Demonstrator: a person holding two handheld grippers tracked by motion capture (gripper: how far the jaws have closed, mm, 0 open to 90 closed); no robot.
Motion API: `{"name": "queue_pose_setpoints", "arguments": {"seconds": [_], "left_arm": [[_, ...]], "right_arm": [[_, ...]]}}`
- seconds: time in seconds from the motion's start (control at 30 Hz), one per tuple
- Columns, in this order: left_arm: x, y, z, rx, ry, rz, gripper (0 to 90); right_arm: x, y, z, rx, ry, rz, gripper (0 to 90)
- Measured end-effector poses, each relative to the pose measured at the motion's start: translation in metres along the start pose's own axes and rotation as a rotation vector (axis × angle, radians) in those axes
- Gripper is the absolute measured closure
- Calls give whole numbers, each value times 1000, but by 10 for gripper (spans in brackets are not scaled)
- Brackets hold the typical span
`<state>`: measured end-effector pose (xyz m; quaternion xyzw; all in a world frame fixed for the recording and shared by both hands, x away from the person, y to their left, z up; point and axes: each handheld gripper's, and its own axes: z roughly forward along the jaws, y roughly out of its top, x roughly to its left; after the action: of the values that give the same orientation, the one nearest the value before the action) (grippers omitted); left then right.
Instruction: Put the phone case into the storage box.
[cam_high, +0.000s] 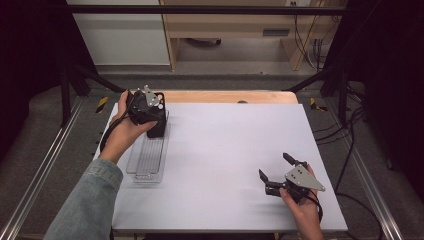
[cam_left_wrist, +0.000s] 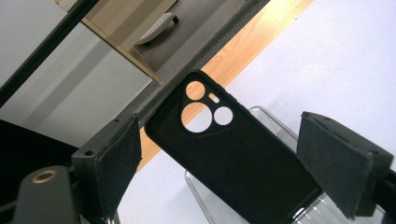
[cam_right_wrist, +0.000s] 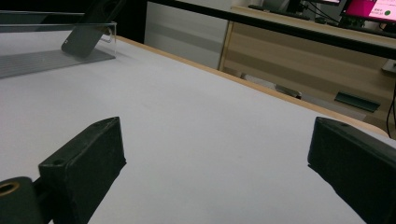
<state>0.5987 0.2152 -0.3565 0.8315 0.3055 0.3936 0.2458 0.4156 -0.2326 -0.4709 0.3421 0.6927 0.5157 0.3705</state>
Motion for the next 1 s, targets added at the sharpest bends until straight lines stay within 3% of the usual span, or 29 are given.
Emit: {"name": "queue_pose_setpoints", "arguments": {"seconds": [0.17, 0.4, 0.57, 0.7, 0.87, 1.0], "left_arm": [[-2, 2, -3, -28, -14, -59, 90], [-6, 2, -5, -44, -46, -88, 59], [-10, 2, -6, -60, -79, -137, 55], [-13, 2, -8, -76, -89, -158, 51], [-17, 2, -12, -87, -103, -155, 43], [-20, -1, -16, -114, -122, -213, 42]], "right_arm": [[0, 0, 0, 0, 0, 0, 42], [0, 0, 0, 1, 0, 2, 42], [0, 0, 0, 2, 1, 1, 42], [1, 0, 0, 1, 3, 3, 42], [1, 0, 0, 1, 2, 2, 41], [1, 0, 1, 2, 2, 0, 41]]}}
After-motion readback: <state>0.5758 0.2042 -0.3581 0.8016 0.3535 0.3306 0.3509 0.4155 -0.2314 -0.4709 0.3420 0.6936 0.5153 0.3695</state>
